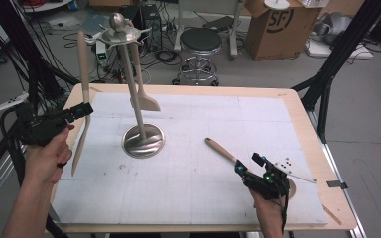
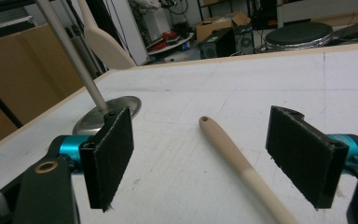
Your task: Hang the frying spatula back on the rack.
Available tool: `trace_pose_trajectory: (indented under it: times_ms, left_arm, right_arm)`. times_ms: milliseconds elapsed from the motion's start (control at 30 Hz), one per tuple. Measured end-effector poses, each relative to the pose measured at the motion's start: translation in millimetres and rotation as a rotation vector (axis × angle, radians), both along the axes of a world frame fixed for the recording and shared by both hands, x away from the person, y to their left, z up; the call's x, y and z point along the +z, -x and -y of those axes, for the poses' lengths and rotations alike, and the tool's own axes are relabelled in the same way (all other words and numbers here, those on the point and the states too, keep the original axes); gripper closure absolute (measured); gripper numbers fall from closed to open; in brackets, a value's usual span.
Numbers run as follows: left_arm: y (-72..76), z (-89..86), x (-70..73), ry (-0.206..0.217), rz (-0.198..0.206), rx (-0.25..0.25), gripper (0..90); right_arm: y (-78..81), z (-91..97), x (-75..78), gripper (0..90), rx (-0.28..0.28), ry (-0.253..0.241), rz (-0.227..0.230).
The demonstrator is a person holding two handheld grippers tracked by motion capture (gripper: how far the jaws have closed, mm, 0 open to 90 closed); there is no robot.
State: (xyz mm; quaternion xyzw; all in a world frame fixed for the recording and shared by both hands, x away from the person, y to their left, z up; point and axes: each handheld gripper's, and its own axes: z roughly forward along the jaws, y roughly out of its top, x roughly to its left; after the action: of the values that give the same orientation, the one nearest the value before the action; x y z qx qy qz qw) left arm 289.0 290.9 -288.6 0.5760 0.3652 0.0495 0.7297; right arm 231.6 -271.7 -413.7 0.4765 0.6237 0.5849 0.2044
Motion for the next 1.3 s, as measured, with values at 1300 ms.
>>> trace_pose_trajectory:
  times_ms: [1300]
  left_arm:
    - [-7.4, 2.4, -15.3, -0.011, -0.031, 0.068, 57.3]
  right_arm:
    - [1.4, 2.2, 1.4, 22.5, -0.004, -0.004, 0.006]
